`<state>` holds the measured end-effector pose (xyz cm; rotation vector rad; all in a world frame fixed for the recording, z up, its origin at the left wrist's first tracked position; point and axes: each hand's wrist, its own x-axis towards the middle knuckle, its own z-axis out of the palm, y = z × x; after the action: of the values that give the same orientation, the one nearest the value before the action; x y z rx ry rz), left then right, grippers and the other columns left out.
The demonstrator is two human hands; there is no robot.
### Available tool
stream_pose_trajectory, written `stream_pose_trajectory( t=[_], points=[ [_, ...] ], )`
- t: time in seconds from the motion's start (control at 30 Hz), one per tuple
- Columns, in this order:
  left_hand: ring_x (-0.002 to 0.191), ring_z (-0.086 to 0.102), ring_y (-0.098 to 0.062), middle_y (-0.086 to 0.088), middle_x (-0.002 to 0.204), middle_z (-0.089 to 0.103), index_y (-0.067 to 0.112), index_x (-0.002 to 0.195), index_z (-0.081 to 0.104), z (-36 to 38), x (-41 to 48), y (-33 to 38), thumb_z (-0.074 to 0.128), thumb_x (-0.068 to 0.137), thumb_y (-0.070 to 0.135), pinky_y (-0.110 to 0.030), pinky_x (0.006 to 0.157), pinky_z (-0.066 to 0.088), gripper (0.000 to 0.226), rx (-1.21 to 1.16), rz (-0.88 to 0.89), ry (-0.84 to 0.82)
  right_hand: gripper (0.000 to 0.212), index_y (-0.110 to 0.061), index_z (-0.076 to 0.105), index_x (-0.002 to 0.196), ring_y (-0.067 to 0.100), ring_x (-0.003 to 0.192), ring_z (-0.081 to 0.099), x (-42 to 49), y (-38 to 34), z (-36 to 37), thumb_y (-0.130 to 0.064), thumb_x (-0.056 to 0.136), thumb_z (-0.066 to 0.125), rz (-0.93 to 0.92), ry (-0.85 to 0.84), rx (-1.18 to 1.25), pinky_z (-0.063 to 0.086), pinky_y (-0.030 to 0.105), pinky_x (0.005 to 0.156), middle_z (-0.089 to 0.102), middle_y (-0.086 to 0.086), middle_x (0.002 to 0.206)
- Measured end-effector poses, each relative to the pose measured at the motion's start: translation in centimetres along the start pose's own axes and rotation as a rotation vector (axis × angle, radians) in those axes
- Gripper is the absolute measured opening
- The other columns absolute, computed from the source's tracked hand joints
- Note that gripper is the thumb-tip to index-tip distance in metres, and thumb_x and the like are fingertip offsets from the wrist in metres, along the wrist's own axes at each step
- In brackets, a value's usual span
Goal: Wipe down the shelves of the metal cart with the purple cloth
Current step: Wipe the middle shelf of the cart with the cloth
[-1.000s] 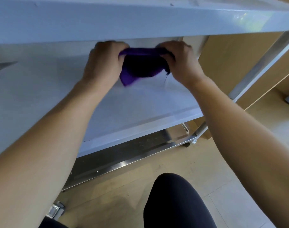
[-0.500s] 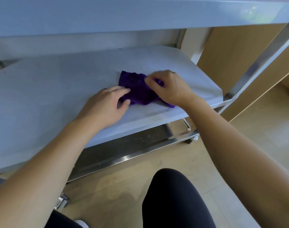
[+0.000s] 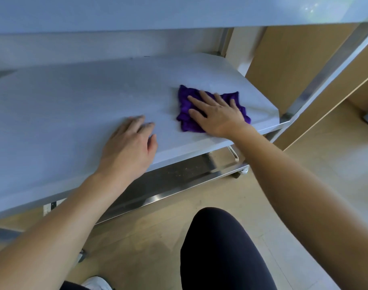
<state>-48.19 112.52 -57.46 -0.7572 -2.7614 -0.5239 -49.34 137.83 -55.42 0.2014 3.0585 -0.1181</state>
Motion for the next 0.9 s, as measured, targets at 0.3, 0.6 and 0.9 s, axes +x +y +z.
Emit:
stream_pose_trajectory(
  t=[0.3, 0.6, 0.9],
  points=[
    [0.127, 0.046, -0.047, -0.015, 0.140, 0.053, 0.002, 0.125, 0.060, 1.2, 0.9, 0.8, 0.020, 0.088, 0.037, -0.051, 0.111, 0.035, 0.065, 0.048, 0.034, -0.067, 0.056, -0.046, 0.001, 0.151, 0.042, 0.147, -0.008, 1.0, -1.2, -0.3, -0.058, 0.098, 0.012, 0.214, -0.022, 0.056, -0.003, 0.074, 0.109, -0.006, -0.011, 0.163],
    [0.133, 0.044, -0.035, -0.014, 0.137, 0.053, -0.002, 0.123, 0.058, 0.5, 0.8, 3.0, 0.051, 0.091, 0.011, -0.042, 0.105, 0.041, 0.036, 0.053, 0.059, -0.080, 0.055, -0.051, 0.012, 0.150, 0.024, 0.151, 0.000, -0.9, -4.3, 0.8, -0.066, 0.097, 0.014, -0.002, 0.064, 0.040, -0.001, 0.057, 0.119, 0.003, -0.015, 0.163],
    [0.131, 0.049, -0.030, -0.015, 0.139, 0.054, 0.000, 0.126, 0.059, 2.1, 0.5, 3.5, 0.027, 0.096, 0.025, -0.041, 0.110, 0.039, 0.051, -0.079, 0.169, -0.057, 0.054, -0.054, 0.013, 0.148, 0.022, 0.151, 0.003, -0.7, 6.4, -1.0, -0.066, 0.095, 0.011, 0.325, 0.028, 0.003, 0.006, 0.063, 0.115, 0.001, -0.018, 0.162]
  ],
)
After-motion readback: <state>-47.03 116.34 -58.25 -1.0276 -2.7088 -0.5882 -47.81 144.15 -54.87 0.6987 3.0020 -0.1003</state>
